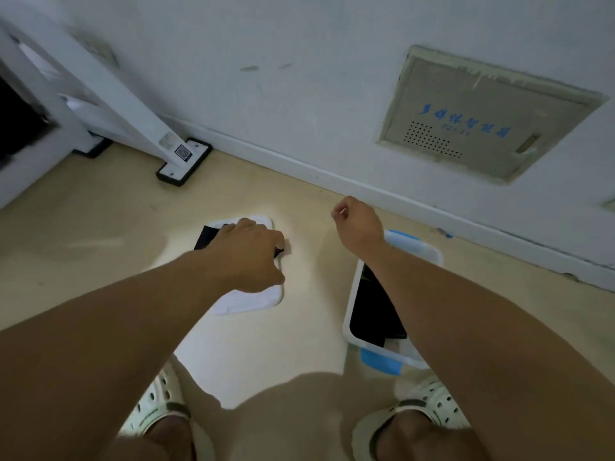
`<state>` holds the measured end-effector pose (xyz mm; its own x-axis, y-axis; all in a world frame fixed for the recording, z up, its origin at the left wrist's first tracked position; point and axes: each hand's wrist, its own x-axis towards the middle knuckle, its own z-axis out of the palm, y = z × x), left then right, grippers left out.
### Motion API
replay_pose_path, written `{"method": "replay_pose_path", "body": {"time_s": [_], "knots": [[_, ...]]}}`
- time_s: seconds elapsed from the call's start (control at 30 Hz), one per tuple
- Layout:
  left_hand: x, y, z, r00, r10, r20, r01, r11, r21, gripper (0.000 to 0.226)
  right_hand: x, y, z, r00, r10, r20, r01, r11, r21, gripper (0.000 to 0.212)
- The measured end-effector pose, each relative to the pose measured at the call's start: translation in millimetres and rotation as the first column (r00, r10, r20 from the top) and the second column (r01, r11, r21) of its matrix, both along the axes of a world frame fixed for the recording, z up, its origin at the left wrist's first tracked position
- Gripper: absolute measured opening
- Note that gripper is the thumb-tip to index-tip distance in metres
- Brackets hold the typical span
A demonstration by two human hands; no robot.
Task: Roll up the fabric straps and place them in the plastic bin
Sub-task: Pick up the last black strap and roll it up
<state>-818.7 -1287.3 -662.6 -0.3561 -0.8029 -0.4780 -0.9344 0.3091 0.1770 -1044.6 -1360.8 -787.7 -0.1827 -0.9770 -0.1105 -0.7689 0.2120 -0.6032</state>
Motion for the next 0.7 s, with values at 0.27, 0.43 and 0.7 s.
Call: {"method": "replay_pose_path", "body": {"time_s": [0.27, 0.43, 0.7], "knots": [[100, 14, 1, 0.947, 0.295, 0.126, -0.304, 0.95, 0.065, 0.056, 145, 18, -77, 0.908, 0.386, 0.166, -0.419, 0.859, 0.293, 0.044], [129, 15, 2, 0.918, 0.386, 0.091, -0.394, 0.915, 0.084, 0.058, 184, 11, -110, 0.934, 0.333, 0.127, -0.355, 0.836, 0.418, 0.072], [135, 6, 8, 0.941, 0.332, 0.061, -0.335, 0.941, 0.042, 0.059, 205, 26, -140, 0.863, 0.494, -0.107, -0.453, 0.85, 0.268, 0.024]]}}
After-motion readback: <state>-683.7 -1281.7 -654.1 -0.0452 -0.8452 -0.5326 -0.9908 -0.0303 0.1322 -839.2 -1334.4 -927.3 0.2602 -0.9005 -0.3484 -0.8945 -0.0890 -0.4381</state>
